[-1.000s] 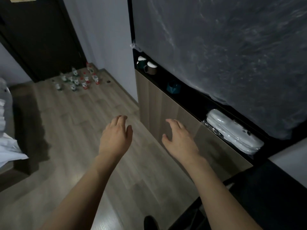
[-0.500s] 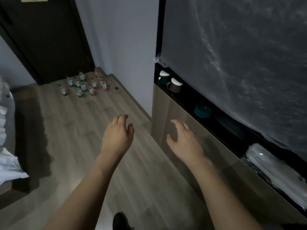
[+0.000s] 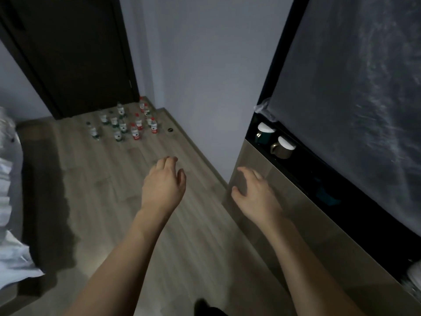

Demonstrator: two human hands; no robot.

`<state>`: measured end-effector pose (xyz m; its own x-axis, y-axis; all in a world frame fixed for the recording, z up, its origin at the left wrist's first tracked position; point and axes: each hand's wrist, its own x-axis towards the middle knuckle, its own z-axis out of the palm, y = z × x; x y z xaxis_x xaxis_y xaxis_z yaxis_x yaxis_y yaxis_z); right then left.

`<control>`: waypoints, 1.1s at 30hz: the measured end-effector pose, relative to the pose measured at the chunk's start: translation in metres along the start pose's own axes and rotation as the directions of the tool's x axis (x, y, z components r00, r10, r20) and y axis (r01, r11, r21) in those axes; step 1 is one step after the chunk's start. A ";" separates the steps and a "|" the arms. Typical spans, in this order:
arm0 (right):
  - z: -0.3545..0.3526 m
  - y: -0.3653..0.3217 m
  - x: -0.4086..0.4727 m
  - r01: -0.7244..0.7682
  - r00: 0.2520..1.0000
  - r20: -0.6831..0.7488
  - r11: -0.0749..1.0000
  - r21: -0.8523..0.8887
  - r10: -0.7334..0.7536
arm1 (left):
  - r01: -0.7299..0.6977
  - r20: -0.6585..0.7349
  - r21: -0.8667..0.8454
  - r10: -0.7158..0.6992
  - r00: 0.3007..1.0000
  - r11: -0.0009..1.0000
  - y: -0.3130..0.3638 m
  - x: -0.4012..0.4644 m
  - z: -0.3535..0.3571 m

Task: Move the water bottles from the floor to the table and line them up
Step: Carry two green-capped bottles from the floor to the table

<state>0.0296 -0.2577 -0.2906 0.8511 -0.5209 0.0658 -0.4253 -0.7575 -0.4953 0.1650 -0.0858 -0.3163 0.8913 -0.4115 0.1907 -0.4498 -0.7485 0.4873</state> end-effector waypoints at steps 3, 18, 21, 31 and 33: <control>0.019 -0.016 0.039 0.009 1.000 0.013 1.000 -0.005 -0.009 | 0.001 0.025 0.010 -0.001 1.000 1.000 -0.021 0.037 0.005; 0.096 -0.109 0.274 0.113 0.993 0.037 0.994 0.009 -0.113 | 0.015 0.055 0.104 -0.021 0.998 0.994 -0.115 0.261 -0.001; 0.114 -0.130 0.311 0.104 0.993 0.065 0.995 -0.008 -0.103 | 0.038 0.066 0.078 -0.043 0.997 0.996 -0.143 0.299 -0.001; 0.194 -0.251 0.451 0.096 0.989 0.123 0.993 -0.064 -0.088 | -0.002 0.081 0.079 -0.005 0.997 0.997 -0.271 0.455 -0.035; 0.207 -0.276 0.481 0.105 0.990 0.098 0.992 -0.069 -0.098 | -0.003 0.070 0.076 -0.002 0.998 0.997 -0.297 0.489 -0.046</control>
<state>0.6204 -0.2183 -0.3018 0.9147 -0.4032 0.0287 -0.3539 -0.8331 -0.4251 0.7371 -0.0411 -0.3282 0.8859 -0.4455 0.1293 -0.4558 -0.7844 0.4206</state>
